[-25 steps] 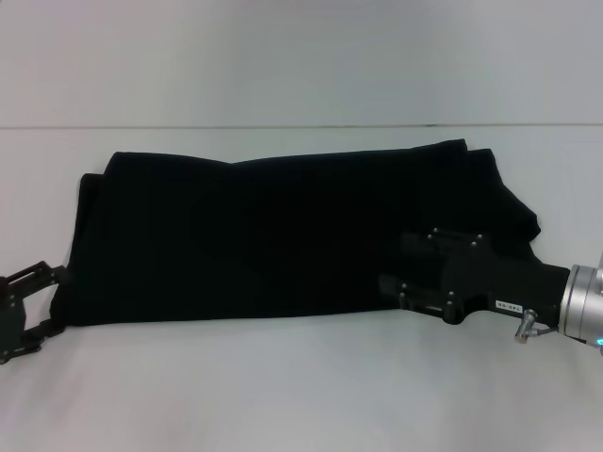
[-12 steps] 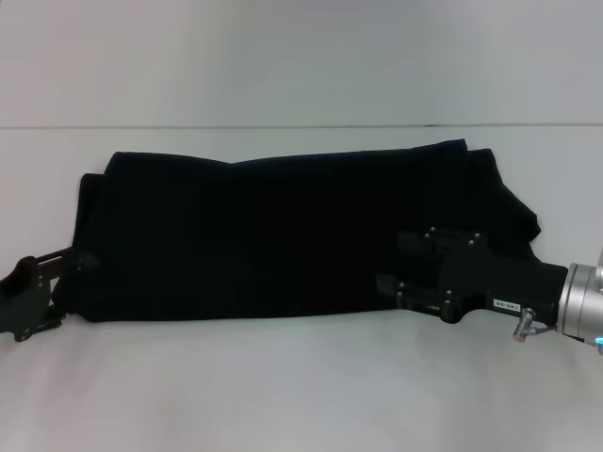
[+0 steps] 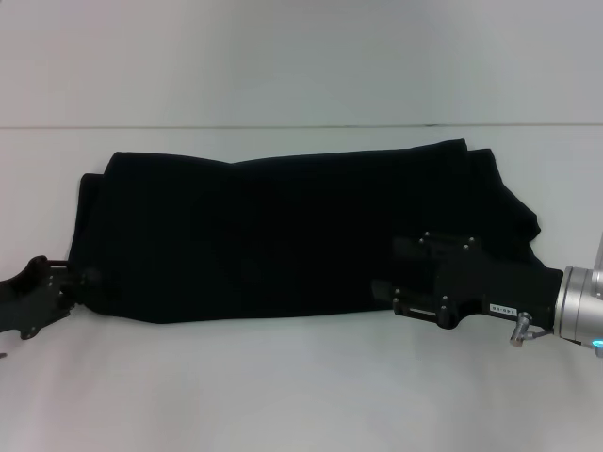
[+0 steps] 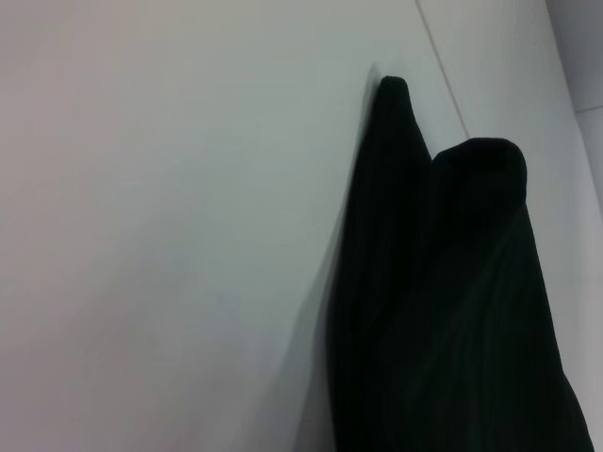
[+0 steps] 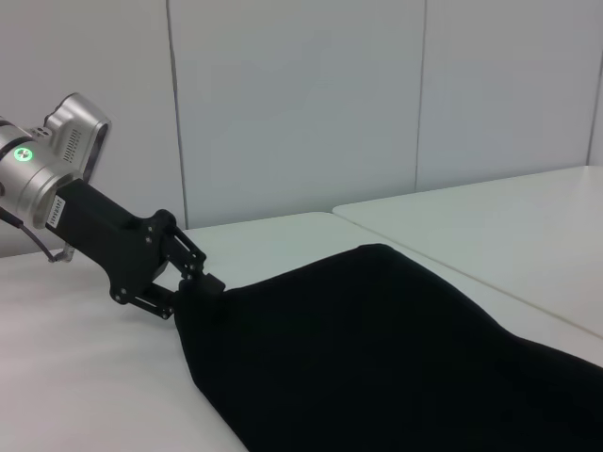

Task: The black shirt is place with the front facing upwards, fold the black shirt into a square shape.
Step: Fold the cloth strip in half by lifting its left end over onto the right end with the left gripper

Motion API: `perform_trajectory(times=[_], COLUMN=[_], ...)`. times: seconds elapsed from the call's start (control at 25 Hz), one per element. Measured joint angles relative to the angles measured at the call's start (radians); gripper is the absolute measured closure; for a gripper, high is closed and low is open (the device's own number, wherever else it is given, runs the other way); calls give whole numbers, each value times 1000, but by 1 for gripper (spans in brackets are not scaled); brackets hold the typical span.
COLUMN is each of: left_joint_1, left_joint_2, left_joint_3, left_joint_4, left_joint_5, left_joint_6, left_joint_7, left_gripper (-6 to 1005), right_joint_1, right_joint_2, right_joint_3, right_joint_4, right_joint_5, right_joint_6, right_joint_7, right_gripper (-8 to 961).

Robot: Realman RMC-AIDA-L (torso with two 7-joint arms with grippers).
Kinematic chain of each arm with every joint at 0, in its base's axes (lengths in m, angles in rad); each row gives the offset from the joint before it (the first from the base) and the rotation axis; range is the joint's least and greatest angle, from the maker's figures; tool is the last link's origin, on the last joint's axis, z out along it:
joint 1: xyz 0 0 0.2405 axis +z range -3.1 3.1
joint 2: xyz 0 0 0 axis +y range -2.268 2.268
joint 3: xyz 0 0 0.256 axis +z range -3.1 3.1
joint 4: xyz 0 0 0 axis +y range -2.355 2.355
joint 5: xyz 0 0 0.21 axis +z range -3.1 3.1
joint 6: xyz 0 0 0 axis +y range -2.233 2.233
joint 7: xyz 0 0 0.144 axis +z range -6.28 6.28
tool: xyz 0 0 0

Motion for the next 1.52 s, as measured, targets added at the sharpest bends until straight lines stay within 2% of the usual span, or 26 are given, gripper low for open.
perform_trajectory(times=[0.2,0.52,0.84,1.12,1.24,1.36,1.52], left_joint_1=[-4,-6,0,20,22,4,-61], left_joint_2=[0,3,14,61,74,84,88], left_joint_3=[-2,-23,-44,-134,-171,-180,-177], left_joint_4=[0,0,35,74,88,90,91], left_joint_5=[-3,-12,-12,-4,-4,-21,-60], left_joint_6=[-1,0,-1,5,20,69,157], left_joint_7=[6,7,11,12,12,12,13], left_gripper=[598,979,966,955,950,945,939], right_joint_1=[-3,-8,-16,-45,-63,-74,-85], right_joint_2=[0,-3,-4,-11,-11,-10,-10], right_joint_3=[0,-1,6,59,85,104,118], right_joint_4=[0,-4,-10,-21,-36,-40,-40], right_joint_5=[1,-6,-17,-15,-15,-15,-15], right_joint_6=[-7,-7,-11,-28,-48,-53,-55], right_joint_7=[0,-8,-5,-2,-1,-1,-1], right_gripper=[259,260,260,261,261,261,261])
